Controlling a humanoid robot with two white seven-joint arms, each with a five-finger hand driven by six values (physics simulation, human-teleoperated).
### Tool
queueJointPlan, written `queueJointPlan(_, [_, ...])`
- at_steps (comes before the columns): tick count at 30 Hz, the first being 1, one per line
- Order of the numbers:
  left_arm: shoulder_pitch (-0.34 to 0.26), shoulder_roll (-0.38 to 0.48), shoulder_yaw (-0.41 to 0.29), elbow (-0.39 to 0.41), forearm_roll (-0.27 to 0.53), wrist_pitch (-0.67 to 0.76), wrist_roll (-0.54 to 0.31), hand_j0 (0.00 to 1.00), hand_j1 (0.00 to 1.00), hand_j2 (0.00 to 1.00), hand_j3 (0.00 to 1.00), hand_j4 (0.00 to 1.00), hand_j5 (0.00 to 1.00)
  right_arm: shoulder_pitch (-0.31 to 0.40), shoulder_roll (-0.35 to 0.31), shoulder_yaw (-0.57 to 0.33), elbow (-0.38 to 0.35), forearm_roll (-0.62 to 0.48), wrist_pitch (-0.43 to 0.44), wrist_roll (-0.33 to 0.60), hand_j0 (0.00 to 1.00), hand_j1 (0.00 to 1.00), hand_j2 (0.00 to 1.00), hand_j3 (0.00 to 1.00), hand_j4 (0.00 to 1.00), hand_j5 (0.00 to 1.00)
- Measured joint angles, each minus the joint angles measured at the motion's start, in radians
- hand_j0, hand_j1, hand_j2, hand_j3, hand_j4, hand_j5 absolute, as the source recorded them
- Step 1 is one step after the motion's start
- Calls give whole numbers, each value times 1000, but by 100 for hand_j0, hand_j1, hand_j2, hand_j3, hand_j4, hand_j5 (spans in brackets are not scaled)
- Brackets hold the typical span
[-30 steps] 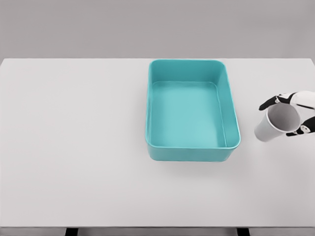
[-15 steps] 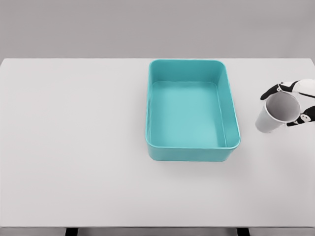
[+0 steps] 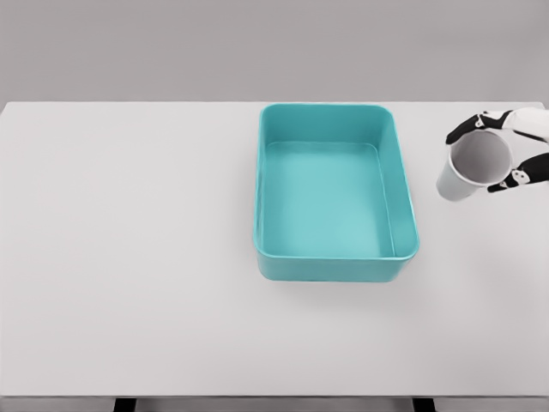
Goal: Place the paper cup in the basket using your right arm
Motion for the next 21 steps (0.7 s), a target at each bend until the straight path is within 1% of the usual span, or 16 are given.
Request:
queueJointPlan(4, [0, 0, 0, 0, 0, 0, 0, 100, 100, 100, 100, 100, 100, -29, 15, -13, -1, -1, 3, 0, 68, 68, 68, 68, 68, 68])
queueJointPlan(8, [0, 0, 0, 0, 0, 0, 0, 100, 100, 100, 100, 100, 100, -72, 51, -17, -2, 2, 4, 0, 68, 68, 68, 68, 68, 68])
queueJointPlan(11, [0, 0, 0, 0, 0, 0, 0, 100, 100, 100, 100, 100, 100, -92, 85, -17, -3, 5, 7, 0, 68, 68, 68, 68, 68, 68])
queueJointPlan(17, [0, 0, 0, 0, 0, 0, 0, 100, 100, 100, 100, 100, 100, -149, 163, -10, -31, 34, 61, 0, 68, 68, 68, 68, 68, 68])
queueJointPlan(21, [0, 0, 0, 0, 0, 0, 0, 100, 100, 100, 100, 100, 100, -158, 232, 1, -40, 107, 81, 0, 68, 68, 68, 68, 68, 68])
